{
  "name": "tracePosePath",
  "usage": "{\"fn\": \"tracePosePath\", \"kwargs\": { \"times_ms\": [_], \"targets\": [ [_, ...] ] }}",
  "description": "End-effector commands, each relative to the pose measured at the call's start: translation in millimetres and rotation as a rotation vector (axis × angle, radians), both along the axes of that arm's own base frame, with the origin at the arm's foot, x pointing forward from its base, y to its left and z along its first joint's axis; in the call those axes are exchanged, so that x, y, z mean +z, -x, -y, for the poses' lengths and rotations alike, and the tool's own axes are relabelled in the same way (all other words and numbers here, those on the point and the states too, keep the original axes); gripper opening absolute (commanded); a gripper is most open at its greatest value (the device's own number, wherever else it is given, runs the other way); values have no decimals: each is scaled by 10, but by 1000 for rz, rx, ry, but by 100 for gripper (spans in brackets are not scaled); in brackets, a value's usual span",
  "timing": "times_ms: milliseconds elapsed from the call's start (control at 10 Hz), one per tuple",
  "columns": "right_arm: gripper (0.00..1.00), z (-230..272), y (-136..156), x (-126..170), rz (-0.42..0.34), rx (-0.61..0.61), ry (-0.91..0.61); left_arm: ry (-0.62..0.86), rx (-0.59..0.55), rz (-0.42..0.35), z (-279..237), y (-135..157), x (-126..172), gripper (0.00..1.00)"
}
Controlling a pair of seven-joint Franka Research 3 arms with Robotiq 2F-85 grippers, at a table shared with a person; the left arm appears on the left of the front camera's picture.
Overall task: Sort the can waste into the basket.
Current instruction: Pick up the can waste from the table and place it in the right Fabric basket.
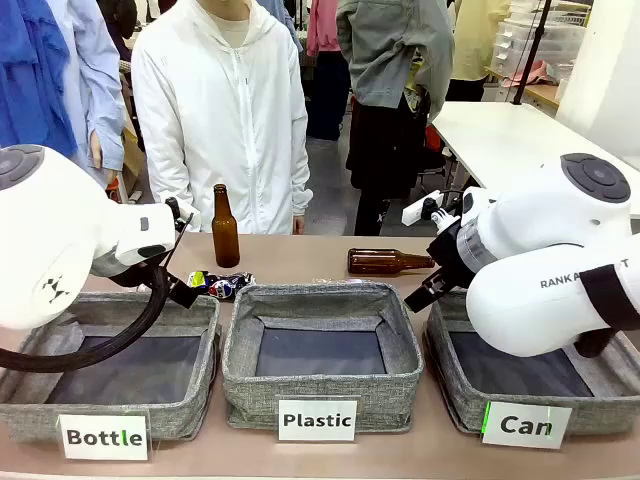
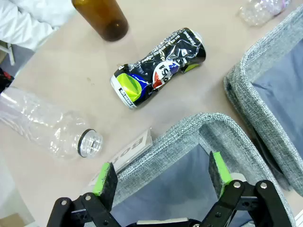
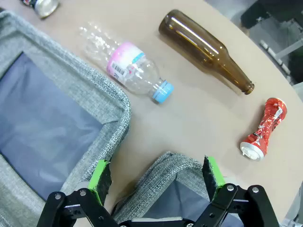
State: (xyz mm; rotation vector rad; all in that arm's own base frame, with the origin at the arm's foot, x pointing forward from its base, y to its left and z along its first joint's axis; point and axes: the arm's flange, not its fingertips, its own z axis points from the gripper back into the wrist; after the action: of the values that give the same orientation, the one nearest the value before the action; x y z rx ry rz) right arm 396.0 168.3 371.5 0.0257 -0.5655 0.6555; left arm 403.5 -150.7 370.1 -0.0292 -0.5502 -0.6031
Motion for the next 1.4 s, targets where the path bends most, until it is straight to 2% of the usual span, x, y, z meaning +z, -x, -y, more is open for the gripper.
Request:
{"fn": "tracePosePath", "kwargs": {
  "times_ms": [0, 1300],
  "targets": [
    [100, 0, 0, 0, 0, 0, 0, 0, 0, 0, 0, 0, 0, 100],
    [100, 0, 0, 0, 0, 0, 0, 0, 0, 0, 0, 0, 0, 100]
  ]
}}
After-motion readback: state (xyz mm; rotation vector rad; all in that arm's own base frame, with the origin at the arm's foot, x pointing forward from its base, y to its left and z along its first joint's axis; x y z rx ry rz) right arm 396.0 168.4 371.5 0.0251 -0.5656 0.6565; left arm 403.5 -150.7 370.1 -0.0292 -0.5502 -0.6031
